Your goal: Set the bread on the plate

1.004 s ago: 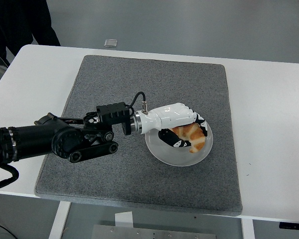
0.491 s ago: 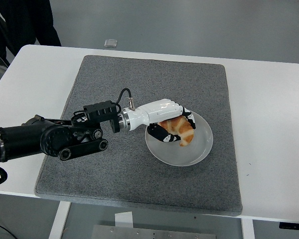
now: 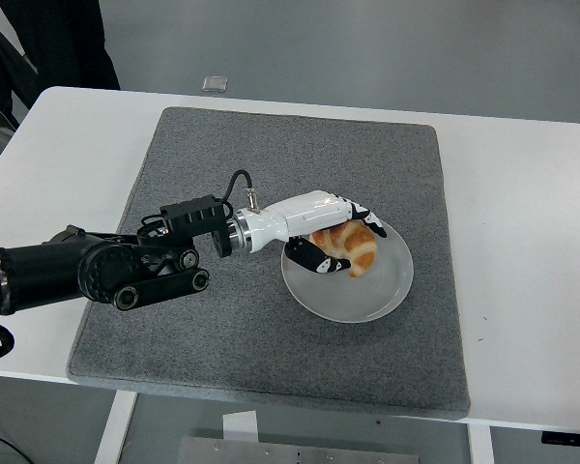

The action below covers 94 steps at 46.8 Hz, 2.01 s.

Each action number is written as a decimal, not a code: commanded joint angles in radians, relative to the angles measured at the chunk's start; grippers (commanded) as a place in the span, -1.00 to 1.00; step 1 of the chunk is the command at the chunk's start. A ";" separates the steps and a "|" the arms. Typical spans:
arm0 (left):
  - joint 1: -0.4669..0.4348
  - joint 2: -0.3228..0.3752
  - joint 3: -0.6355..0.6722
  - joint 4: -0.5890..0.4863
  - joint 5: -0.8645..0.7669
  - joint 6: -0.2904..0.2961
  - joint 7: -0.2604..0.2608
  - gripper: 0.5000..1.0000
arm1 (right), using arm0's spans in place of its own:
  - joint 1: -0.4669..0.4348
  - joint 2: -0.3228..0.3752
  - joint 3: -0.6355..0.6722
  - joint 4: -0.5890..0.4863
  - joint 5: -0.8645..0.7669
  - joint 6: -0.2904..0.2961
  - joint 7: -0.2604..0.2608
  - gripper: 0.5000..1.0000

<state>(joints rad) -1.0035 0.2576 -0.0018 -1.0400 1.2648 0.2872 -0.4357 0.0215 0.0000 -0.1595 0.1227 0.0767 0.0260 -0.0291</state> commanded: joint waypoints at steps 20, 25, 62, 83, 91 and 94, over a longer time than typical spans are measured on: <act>0.000 0.000 -0.027 -0.006 -0.062 -0.005 0.000 0.68 | 0.000 0.000 0.000 0.000 0.000 0.000 0.000 0.81; -0.012 0.009 -0.084 -0.017 -0.097 -0.023 0.000 0.75 | 0.000 0.000 0.000 0.000 0.000 0.000 0.000 0.81; -0.202 0.256 -0.267 -0.035 -0.775 -0.335 0.005 0.86 | 0.000 0.000 0.000 0.000 0.000 0.000 0.000 0.81; -0.193 0.414 -0.303 0.069 -1.236 -0.525 0.011 0.92 | 0.000 0.000 0.000 0.000 0.000 0.000 0.000 0.81; -0.167 0.422 -0.302 0.110 -1.314 -0.556 0.014 0.92 | 0.000 0.000 0.002 0.000 0.000 0.000 0.000 0.81; -0.155 0.420 -0.300 0.121 -1.334 -0.556 0.015 0.92 | 0.000 0.000 0.002 0.000 0.000 0.000 0.000 0.81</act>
<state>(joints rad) -1.1686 0.6791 -0.3037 -0.9277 -0.0517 -0.2683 -0.4219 0.0214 0.0000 -0.1585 0.1227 0.0767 0.0261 -0.0293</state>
